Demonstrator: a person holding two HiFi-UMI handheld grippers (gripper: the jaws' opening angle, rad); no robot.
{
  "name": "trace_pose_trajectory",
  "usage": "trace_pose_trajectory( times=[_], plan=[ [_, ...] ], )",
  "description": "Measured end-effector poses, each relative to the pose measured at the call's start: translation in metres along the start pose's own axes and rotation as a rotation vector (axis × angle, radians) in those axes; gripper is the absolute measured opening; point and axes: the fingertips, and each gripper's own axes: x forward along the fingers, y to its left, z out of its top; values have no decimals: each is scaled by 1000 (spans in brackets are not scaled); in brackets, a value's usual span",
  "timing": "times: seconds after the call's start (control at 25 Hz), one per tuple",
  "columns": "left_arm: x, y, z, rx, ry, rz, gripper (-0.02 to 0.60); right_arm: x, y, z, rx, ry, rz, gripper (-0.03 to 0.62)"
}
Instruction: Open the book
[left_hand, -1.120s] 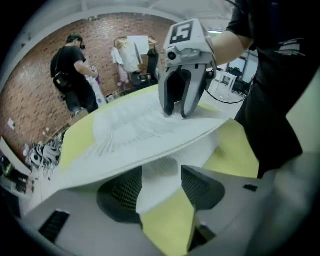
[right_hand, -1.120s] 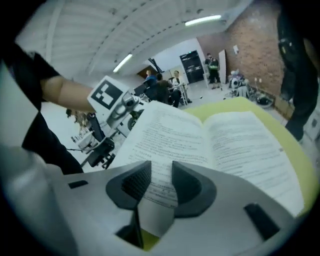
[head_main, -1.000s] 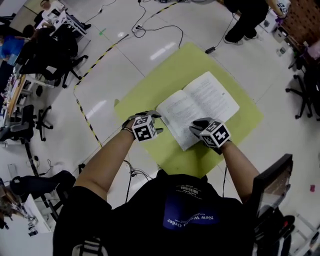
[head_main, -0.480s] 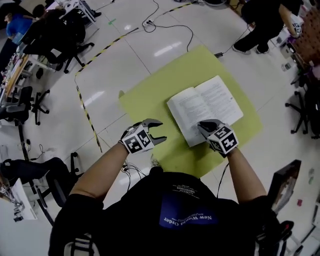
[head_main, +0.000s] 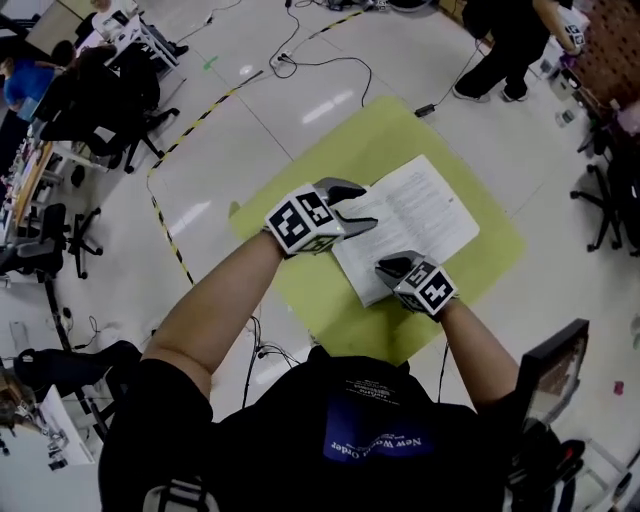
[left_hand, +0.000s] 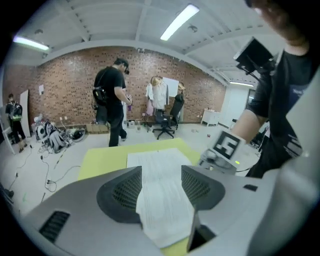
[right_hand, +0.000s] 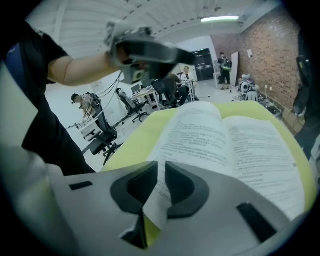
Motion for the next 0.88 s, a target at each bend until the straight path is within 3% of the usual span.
trace_pose_trajectory(
  times=[0.12,0.24,0.36,0.48,0.72,0.88],
  plan=[
    [66,45,2,-128,113,-70,238,14,11,-7,-54,14,6,34],
    [115,83,-27,-266,254,-86,238,21,17,-5,-58,-10,10,34],
    [142,95,-58,-310,389,-125,255,18,16,-1,-38,-52,22,34],
    [150,87,-53,-257,416,-208,261,10,12,-7,-39,-83,37,34],
    [112,62,-50,-79,351,-402,261,15,22,-24,-40,-68,79,34],
    [83,50,-64,2,309,-474,261,18,23,-33,-39,-64,81,35]
  ],
)
